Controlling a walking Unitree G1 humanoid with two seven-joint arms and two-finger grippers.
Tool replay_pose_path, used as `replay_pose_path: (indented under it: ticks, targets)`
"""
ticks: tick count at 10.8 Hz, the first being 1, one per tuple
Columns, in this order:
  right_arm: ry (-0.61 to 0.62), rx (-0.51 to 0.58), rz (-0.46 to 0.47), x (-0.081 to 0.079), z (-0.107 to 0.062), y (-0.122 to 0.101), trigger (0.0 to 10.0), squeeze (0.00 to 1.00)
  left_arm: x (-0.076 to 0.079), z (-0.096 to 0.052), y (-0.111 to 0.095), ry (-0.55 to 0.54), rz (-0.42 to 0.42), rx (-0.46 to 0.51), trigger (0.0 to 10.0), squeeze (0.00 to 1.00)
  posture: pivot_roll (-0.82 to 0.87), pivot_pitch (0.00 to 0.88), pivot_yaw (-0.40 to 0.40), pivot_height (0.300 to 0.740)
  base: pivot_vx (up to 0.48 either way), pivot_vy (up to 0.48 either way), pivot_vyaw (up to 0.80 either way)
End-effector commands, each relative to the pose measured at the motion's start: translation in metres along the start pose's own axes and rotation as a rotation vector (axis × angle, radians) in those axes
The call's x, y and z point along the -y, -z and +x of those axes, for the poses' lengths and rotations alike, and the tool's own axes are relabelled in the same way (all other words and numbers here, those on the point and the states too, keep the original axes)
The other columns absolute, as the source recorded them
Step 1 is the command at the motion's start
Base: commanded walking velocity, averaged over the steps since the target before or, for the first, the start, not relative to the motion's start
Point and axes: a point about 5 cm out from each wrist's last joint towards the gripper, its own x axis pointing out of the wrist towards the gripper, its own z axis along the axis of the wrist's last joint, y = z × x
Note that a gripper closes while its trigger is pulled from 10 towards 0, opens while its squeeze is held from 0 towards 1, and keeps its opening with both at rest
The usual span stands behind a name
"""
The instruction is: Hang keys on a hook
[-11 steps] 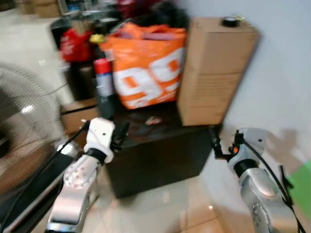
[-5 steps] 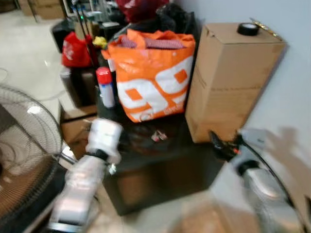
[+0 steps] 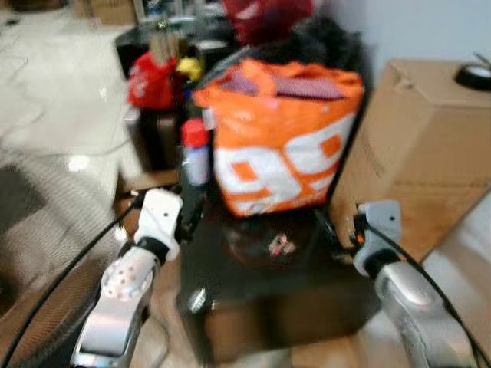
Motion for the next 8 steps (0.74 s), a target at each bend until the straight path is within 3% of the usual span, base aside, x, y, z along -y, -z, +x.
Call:
replay_pose_path:
  ticks: [1,3,4,5,6,8]
  targets:
    - [-0.039,-0.016,-0.024,0.0,0.0,0.002,10.0,0.0,0.005,0.002,-0.003,0.024,0.005,0.009,10.0,0.0,-0.05,0.0,0.006,0.74,0.371,0.0,0.0]
    - [-0.176,-0.083,-0.073,-0.006,0.0,0.013,10.0,0.0,0.012,-0.001,0.009,0.116,0.049,-0.046,10.0,0.0,-0.06,0.0,0.005,0.74,0.139,0.0,0.0]
    - [-0.184,-0.112,-0.109,-0.005,0.002,0.018,10.0,0.0,0.014,-0.002,0.015,0.153,0.071,-0.076,10.0,0.0,-0.06,0.0,0.001,0.74,0.0,0.0,0.0]
    - [-0.213,-0.15,-0.117,-0.006,0.005,0.023,10.0,0.18,0.016,-0.004,0.021,0.205,0.098,-0.104,10.0,0.0,-0.06,0.0,-0.004,0.74,0.0,0.0,0.0]
    - [-0.266,-0.193,-0.11,-0.009,0.008,0.03,10.0,1.0,0.02,-0.008,0.03,0.284,0.108,-0.15,10.0,0.0,-0.06,0.0,-0.012,0.74,0.0,0.0,0.0]
    - [-0.355,-0.267,-0.134,-0.019,0.011,0.043,10.0,1.0,0.024,-0.013,0.038,0.373,0.149,-0.203,10.0,0.0,-0.06,0.0,-0.021,0.74,0.0,0.0,0.0]
